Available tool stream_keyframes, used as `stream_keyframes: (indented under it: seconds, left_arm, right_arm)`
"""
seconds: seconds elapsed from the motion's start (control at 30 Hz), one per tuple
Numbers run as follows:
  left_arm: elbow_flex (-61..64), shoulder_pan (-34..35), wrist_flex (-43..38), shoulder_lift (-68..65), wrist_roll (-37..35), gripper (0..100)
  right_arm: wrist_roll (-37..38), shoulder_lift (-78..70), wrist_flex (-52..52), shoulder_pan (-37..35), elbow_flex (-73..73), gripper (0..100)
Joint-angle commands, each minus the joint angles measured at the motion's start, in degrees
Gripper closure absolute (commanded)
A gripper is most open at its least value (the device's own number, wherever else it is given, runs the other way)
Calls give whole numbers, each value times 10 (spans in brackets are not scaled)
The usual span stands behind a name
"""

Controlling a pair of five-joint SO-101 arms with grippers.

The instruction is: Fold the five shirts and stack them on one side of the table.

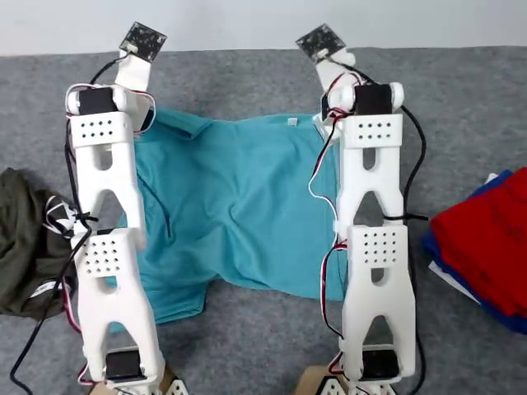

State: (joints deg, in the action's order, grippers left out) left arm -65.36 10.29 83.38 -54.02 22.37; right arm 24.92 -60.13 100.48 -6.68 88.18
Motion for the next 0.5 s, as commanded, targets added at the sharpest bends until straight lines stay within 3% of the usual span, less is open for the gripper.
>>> stream_keyframes:
  seconds: [0.0,0.2,0.47]
  left_arm:
    - [-17,-6,4,9,-4,998]
    - [-17,-6,4,9,-6,998]
    - [-17,-23,4,9,-8,998]
  right_arm:
    - [-40,102,26,-1,-132,990]
    - [-65,218,15,-15,-367,990]
    - [-64,167,-33,-27,-391,990]
